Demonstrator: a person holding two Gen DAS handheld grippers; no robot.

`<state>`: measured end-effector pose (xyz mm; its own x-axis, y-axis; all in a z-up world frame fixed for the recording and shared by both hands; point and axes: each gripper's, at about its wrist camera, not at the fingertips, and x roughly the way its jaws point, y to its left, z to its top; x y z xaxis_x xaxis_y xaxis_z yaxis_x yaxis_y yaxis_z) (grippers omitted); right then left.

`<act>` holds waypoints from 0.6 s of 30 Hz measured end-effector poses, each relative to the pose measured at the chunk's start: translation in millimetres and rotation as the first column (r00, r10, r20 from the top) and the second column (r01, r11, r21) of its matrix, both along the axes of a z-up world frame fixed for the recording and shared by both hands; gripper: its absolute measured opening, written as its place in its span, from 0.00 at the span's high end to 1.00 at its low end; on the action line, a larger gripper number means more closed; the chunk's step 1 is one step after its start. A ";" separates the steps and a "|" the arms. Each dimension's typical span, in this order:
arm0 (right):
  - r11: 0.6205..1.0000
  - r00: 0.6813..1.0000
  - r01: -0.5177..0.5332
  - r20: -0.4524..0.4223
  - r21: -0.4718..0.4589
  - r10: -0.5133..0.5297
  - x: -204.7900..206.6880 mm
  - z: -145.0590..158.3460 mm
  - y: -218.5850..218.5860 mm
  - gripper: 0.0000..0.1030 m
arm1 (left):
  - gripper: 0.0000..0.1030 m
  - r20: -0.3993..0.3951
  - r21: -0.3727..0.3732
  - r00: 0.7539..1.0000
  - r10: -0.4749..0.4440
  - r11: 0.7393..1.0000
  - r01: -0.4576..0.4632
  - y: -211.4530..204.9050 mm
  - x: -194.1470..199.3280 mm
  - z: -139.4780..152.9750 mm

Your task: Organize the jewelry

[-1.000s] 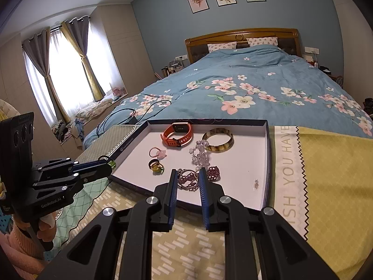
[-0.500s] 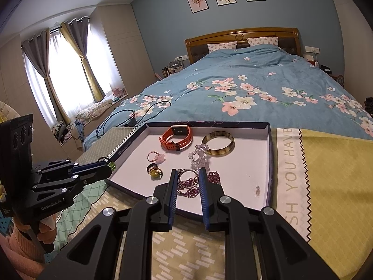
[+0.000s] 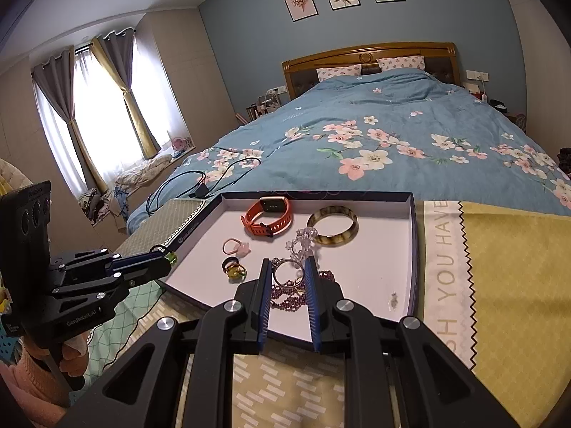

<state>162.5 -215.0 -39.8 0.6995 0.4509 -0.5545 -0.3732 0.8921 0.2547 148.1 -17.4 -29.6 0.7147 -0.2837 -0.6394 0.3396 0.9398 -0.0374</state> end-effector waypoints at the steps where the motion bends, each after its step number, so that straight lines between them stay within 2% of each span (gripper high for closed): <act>1: 1.000 1.000 0.000 0.002 -0.002 0.000 1.4 0.6 0.9 0.84 | 0.87 0.000 0.000 1.000 0.001 1.000 -0.001 -0.1 -0.4 0.1; 18: 1.000 1.000 -0.002 -0.003 0.001 0.002 7.4 -2.8 2.9 0.84 | 0.87 0.000 0.010 1.000 0.011 1.000 -0.011 -0.7 8.1 -2.2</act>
<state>169.9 -212.2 -42.6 0.6969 0.4528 -0.5562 -0.3743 0.8911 0.2564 156.2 -18.1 -31.8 0.7179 -0.2690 -0.6421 0.3289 0.9439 -0.0278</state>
